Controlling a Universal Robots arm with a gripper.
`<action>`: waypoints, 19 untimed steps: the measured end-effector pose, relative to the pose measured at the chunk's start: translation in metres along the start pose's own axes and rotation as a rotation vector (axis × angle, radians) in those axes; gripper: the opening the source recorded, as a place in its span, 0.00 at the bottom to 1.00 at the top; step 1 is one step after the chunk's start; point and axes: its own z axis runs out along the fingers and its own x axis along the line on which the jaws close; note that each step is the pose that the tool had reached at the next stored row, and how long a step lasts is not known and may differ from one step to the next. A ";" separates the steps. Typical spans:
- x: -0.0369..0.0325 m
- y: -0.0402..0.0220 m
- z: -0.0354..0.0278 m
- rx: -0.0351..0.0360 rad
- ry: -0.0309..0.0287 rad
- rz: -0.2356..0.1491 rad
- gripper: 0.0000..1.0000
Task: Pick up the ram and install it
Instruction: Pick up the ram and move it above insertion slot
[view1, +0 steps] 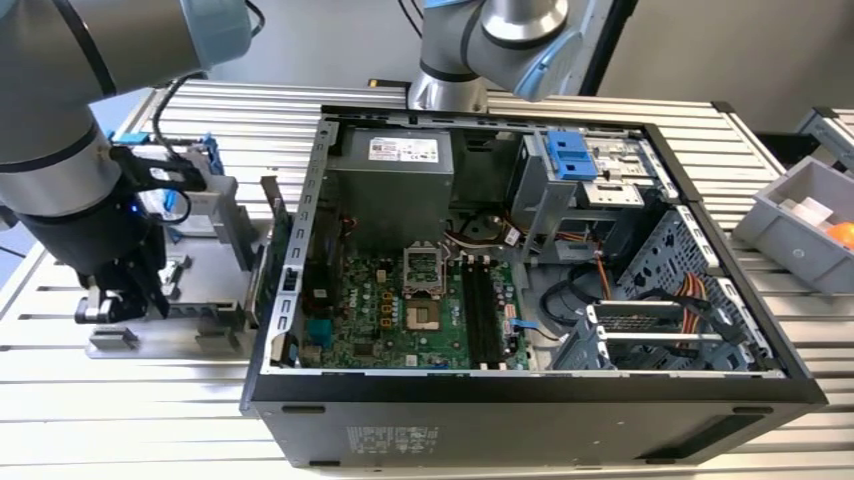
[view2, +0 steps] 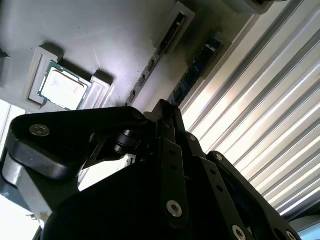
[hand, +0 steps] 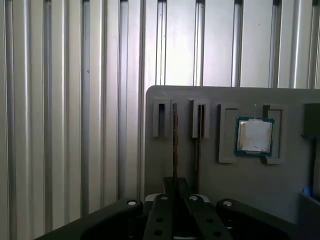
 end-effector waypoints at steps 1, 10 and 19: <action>0.0000 0.0000 -0.0015 0.0001 -0.0002 0.000 0.00; 0.0002 0.0001 -0.0126 0.0000 -0.0001 0.000 0.00; 0.0002 0.0002 -0.0184 0.0000 -0.0001 0.000 0.00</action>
